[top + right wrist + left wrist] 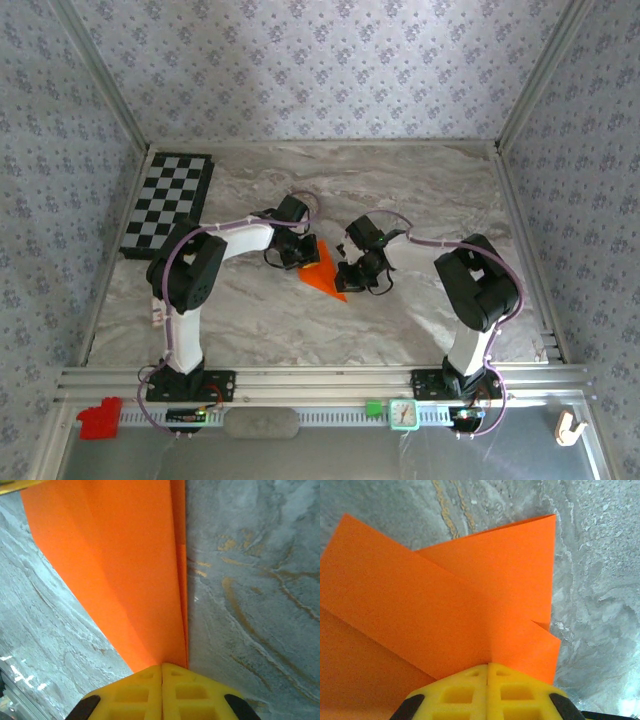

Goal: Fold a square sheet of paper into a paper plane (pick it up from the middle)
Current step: Fourth fold the wing at the center of the table.

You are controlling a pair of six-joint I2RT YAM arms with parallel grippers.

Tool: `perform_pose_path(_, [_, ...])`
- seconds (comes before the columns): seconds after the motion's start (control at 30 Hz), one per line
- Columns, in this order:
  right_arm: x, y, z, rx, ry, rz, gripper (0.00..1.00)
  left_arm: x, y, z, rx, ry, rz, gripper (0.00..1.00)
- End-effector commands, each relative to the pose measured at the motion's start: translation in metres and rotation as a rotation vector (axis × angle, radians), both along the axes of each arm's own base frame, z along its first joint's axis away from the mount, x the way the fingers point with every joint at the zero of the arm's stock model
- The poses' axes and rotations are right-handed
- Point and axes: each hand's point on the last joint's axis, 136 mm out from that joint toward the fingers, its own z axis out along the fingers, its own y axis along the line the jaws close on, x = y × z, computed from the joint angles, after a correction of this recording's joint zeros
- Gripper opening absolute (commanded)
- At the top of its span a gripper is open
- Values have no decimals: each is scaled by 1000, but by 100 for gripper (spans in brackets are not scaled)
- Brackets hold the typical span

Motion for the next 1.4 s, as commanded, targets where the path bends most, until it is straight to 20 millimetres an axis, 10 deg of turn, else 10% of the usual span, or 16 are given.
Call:
perform_pose_path(0.0, [-26, -14, -10, -62, 74, 46, 7, -30, 58, -65, 295, 134, 44, 7])
perform_pose_path(1.03, [-74, -50, -20, -125, 148, 40, 6, -31, 63, -70, 320, 142, 35, 6])
perform_pose_path(1.37, [-6, -16, 51, 113, -180, -80, 9, -11, 23, -25, 115, 54, -4, 9])
